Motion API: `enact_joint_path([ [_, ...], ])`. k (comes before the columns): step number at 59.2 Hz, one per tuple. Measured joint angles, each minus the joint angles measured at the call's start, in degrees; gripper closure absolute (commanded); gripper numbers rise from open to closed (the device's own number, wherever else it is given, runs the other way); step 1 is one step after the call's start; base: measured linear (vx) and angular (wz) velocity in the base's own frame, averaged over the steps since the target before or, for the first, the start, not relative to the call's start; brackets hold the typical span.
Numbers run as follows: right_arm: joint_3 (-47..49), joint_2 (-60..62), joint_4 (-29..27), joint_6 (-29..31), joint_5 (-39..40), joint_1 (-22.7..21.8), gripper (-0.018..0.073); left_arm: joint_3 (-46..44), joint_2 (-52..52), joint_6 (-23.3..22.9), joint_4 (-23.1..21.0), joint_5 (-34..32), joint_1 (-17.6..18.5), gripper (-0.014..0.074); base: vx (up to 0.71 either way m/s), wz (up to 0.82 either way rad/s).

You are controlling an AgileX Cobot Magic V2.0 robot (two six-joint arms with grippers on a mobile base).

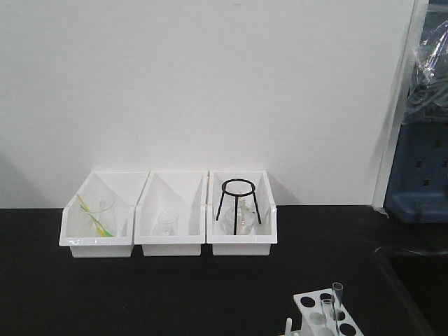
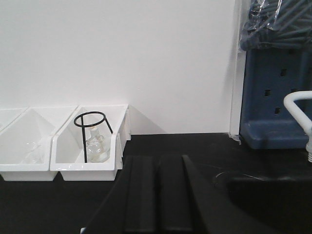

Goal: Flip and reinsert test tube from rack

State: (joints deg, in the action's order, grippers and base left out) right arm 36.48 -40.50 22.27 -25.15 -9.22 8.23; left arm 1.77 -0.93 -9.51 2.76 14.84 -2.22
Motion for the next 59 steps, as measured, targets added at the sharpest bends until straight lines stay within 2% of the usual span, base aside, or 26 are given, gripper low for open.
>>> enact_joint_path([
  [10,-11.37,9.87,-17.23,22.54,4.15,-0.91,0.0568,0.0,0.0,0.0,0.0,0.0,0.0,0.0603,0.0,0.0],
  [16,-20.38,17.26,-23.98,28.95,5.99,-5.23,0.0568,0.0,0.0,0.0,0.0,0.0,0.0,0.0603,0.0,0.0],
  [24,-31.66,29.94,-25.2,30.2,6.02,-10.81,0.0568,0.0,0.0,0.0,0.0,0.0,0.0,0.0603,0.0,0.0],
  [31,-37.69,39.39,-24.11,30.15,5.15,-12.18,0.0568,0.0,0.0,0.0,0.0,0.05,0.0,0.0603,0.0,0.0],
  [59,-38.22,41.07,-23.44,29.29,3.84,-12.35,0.0568,0.0,0.0,0.0,0.0,0.21,0.0,0.0603,0.0,0.0],
])
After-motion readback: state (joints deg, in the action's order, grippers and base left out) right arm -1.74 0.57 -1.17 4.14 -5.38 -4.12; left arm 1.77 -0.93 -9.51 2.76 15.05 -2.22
